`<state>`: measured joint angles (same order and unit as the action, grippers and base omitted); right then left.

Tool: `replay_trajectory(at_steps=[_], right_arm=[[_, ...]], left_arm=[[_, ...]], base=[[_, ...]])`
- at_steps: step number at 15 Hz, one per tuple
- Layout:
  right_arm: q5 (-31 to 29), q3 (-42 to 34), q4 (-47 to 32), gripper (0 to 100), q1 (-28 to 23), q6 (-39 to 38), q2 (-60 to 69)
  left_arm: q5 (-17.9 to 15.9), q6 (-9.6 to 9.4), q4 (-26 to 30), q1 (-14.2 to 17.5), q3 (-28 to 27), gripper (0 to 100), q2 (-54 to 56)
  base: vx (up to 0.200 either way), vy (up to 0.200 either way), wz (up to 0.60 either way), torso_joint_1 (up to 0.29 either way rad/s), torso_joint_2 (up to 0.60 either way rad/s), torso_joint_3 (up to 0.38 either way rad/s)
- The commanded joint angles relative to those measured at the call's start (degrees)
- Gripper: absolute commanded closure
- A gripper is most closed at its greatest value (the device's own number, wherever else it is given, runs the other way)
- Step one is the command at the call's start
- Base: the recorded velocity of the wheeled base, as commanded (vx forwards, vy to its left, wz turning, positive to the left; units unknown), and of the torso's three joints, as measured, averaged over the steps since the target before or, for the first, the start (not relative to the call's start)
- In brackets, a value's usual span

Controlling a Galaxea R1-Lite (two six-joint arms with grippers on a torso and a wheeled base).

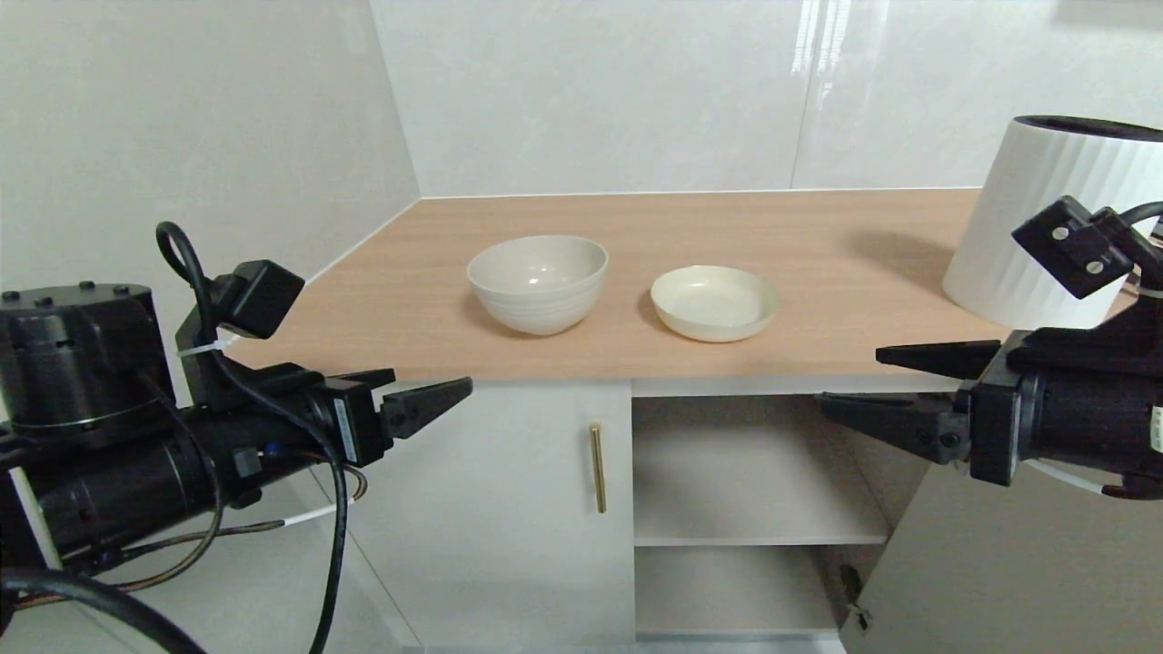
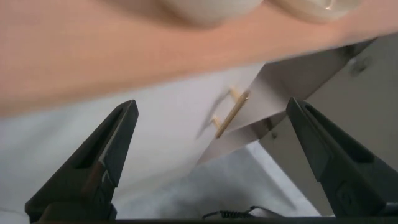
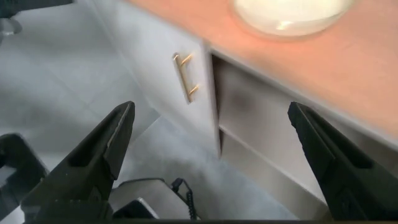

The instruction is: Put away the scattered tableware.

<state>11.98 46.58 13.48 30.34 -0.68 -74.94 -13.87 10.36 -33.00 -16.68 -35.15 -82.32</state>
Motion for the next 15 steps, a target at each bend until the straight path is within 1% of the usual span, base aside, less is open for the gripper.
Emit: replay_trajectory(at_steps=[1,7,9,11,12,13,15], right_arm=[[0.1,0.0,0.1,0,0.0,0.0,-0.4],[0.0,-0.2,1.0,0,0.0,0.1,-1.6],[0.0,-0.4,2.4,0,-0.1,0.1,-2.5],[0.0,-1.4,4.4,0,-0.8,0.2,-3.4],[0.0,-1.4,5.8,0,-2.0,0.2,-4.0],[0.0,-1.1,6.8,0,-2.6,0.2,-4.9],[-0.4,0.2,8.9,0,-3.9,0.2,-8.3]], left_arm=[[0.0,0.01,0.0,0.0,-0.3,0,-0.2],[0.0,0.01,0.0,0.0,-1.0,0,-1.0],[0.1,0.01,0.2,0.0,-2.1,0,-1.4],[0.1,0.01,0.3,0.0,-2.8,0,-1.4],[0.1,0.01,1.4,0.0,-4.6,0,-1.4],[0.1,0.01,3.8,-0.1,-7.6,0,-1.9],[0.2,0.01,11.3,-0.1,-16.2,0,-3.3]], base=[[0.000,0.000,0.00,0.227,-0.48,-0.266],[0.000,0.000,0.00,0.220,-0.49,-0.273],[0.000,0.000,0.00,0.232,-0.50,-0.271],[0.000,0.000,0.00,0.134,-0.30,-0.163],[0.000,0.000,0.00,0.056,-0.12,-0.061],[0.000,0.000,0.00,0.032,-0.07,-0.036],[0.000,0.000,0.00,0.000,0.00,0.000]])
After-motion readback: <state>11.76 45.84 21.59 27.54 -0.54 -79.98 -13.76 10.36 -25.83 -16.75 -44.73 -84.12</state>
